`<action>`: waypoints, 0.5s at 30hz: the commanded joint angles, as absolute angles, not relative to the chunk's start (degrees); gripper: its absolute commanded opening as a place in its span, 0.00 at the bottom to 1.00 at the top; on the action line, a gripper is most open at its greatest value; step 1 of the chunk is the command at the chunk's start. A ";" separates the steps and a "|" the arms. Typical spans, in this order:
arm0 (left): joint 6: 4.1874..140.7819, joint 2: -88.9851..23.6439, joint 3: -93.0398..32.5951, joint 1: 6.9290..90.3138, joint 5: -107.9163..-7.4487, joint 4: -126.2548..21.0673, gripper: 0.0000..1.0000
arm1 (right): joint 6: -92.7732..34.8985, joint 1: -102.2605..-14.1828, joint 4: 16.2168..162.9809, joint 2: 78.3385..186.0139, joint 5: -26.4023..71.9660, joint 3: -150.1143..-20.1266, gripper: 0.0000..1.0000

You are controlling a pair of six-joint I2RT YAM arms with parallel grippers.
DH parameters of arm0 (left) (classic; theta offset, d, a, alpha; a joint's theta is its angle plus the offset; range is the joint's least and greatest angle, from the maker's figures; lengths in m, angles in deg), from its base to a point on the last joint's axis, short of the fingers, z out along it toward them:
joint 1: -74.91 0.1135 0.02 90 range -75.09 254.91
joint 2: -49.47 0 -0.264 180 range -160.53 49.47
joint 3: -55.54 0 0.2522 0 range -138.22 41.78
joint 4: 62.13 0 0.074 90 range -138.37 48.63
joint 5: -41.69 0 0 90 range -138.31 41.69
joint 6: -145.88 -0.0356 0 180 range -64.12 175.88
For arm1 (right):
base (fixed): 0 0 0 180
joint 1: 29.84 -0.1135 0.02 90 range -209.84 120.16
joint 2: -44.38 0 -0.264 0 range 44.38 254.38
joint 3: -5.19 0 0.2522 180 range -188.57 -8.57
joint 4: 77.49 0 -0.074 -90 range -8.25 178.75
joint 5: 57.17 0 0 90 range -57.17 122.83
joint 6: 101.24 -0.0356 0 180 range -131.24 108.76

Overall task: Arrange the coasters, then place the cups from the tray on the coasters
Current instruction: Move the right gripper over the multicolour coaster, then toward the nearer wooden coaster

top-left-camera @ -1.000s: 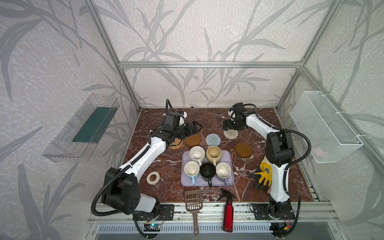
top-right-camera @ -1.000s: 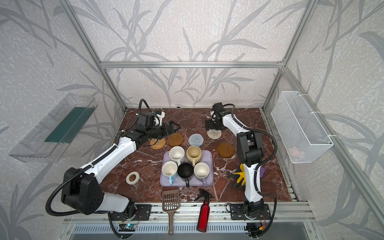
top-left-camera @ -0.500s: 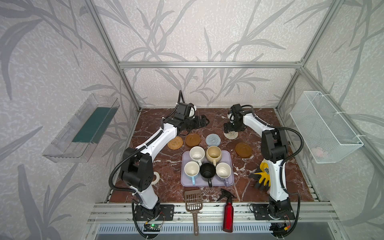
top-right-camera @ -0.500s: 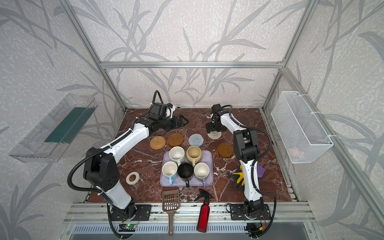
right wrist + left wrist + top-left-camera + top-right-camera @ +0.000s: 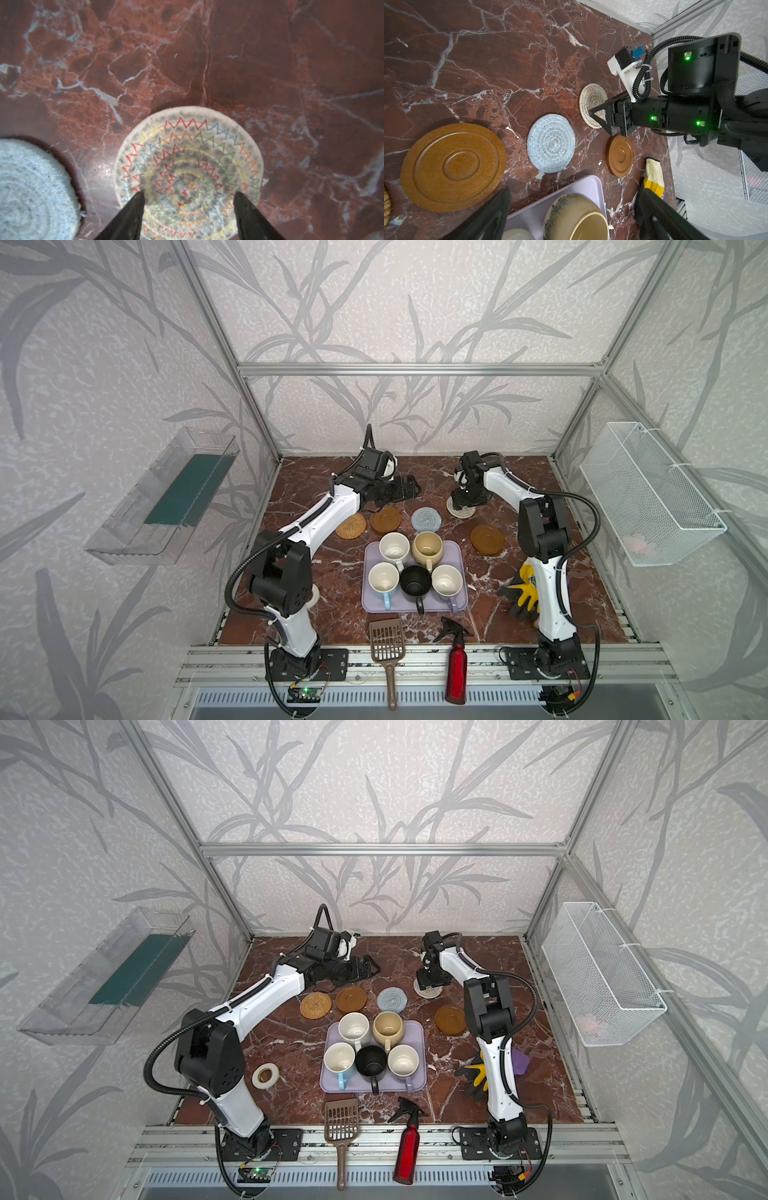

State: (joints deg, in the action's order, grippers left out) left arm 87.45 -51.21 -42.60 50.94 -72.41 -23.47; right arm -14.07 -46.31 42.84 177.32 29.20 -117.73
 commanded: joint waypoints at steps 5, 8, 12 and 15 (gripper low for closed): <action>88.29 -48.10 -40.77 50.61 -70.96 -23.96 0.99 | -13.30 -48.11 39.61 173.92 30.73 -110.48 0.64; 88.80 -47.15 -39.39 50.57 -70.48 -24.78 0.99 | -13.34 -48.55 38.83 172.35 30.27 -108.05 0.64; 89.71 -46.30 -38.29 50.48 -71.07 -25.92 0.99 | -13.77 -49.17 40.12 170.33 30.77 -104.87 0.64; 90.06 -45.64 -37.57 50.55 -70.90 -26.53 0.99 | -13.88 -49.34 39.38 170.34 30.54 -104.69 0.64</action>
State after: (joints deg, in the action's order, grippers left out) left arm 89.13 -48.30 -38.32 50.79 -71.71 -25.02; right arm -13.41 -49.02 43.14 170.54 31.03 -106.41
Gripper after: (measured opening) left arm 0.992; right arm 0.642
